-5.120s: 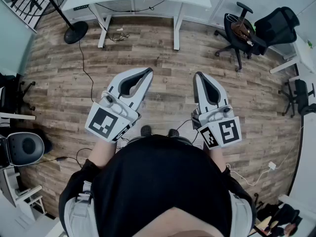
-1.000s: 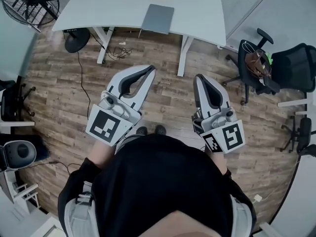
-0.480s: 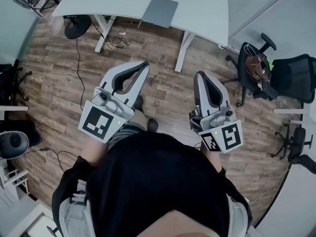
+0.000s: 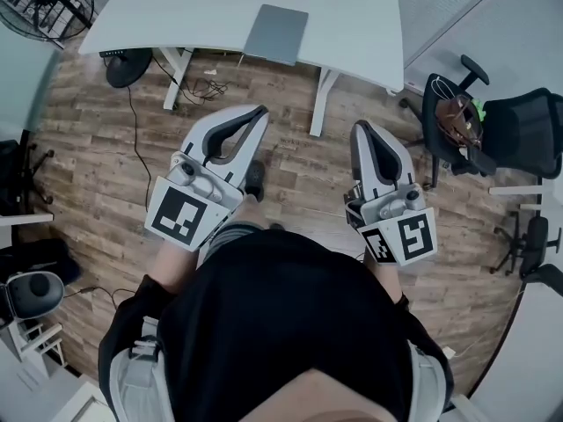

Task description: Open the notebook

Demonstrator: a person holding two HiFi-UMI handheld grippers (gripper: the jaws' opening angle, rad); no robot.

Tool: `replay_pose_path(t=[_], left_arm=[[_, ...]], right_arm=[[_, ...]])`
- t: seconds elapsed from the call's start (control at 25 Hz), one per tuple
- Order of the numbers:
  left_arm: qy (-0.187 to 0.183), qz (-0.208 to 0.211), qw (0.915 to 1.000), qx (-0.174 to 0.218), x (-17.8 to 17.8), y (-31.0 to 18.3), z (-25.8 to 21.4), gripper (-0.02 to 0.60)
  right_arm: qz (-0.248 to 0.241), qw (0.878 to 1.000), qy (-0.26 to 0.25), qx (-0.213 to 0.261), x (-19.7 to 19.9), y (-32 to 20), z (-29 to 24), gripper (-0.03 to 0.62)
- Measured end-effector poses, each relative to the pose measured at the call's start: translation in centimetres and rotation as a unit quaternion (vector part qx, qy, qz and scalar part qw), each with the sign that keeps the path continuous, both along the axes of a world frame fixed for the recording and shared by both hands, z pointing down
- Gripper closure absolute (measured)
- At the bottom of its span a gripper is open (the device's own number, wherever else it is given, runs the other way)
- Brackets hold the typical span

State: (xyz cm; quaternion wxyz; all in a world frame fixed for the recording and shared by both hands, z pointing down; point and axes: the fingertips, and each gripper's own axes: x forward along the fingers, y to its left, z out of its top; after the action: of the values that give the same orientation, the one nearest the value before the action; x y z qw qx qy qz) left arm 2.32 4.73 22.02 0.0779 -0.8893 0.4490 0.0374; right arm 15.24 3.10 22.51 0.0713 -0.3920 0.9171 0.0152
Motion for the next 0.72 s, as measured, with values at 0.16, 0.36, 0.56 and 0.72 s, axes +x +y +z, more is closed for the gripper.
replay_pose_path(t=[0.16,0.36,0.56,0.72], left_arm=[[-0.006,0.01,0.9999,0.009,-0.7,-3.1,-0.3,0.571],[-0.002,0.019,0.9998,0.012,-1.9,-7.3,-0.4,0.571],[-0.005,0.027,0.9996,0.01,-2.9,-11.5,-0.2,0.572],[-0.002,0.034,0.9994,0.01,-4.0,-13.9,-0.7,0.572]], right_arm=[[0.007,1.0,-0.006,0.0,-0.8,-3.0,-0.4,0.589],[0.008,1.0,-0.005,0.006,-2.4,-6.8,-0.7,0.589],[0.015,1.0,-0.005,0.001,-3.8,-10.8,-0.7,0.589],[0.02,1.0,-0.008,0.003,-5.0,-13.2,-1.2,0.589]])
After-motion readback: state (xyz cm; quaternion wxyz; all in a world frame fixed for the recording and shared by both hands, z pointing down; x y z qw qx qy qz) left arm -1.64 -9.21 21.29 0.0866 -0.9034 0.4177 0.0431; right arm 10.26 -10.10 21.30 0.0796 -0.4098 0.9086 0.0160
